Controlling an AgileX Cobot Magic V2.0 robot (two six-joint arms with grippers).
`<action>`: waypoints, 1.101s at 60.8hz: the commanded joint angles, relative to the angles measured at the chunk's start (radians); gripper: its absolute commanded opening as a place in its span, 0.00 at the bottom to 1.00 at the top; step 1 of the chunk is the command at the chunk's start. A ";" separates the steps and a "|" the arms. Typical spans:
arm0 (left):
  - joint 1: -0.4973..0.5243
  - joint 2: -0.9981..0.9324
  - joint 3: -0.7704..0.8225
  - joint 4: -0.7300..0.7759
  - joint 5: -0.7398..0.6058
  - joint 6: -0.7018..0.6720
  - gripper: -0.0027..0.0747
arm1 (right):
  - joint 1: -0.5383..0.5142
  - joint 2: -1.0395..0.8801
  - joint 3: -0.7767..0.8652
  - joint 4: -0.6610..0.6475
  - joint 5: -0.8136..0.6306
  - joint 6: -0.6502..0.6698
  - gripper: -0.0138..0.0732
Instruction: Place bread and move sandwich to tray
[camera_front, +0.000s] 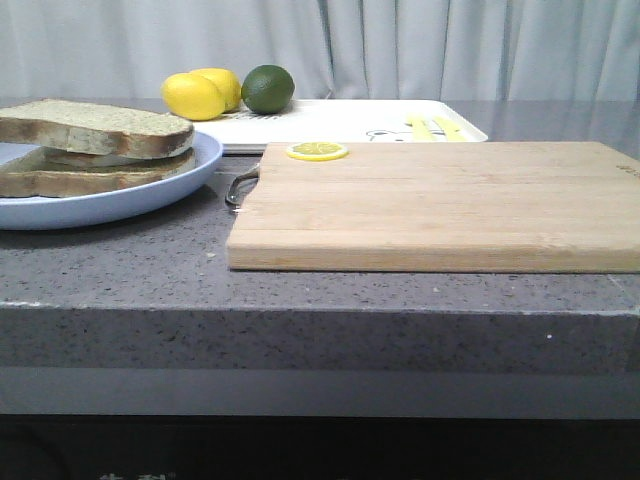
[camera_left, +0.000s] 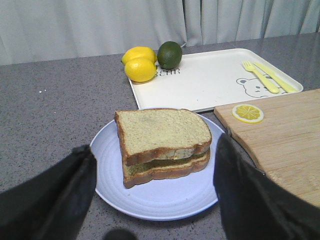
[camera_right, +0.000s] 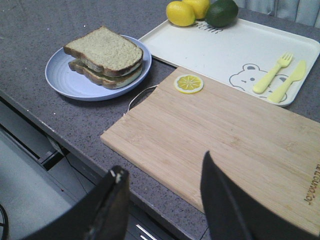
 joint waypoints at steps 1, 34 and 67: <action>-0.009 0.013 -0.028 0.001 -0.080 0.001 0.67 | -0.005 0.001 -0.024 0.021 -0.063 0.002 0.58; -0.009 0.013 -0.028 -0.001 -0.080 0.001 0.67 | -0.005 0.001 -0.024 0.021 -0.063 0.002 0.58; -0.009 0.136 -0.176 0.081 0.220 0.001 0.67 | -0.005 0.001 -0.024 0.021 -0.063 0.002 0.58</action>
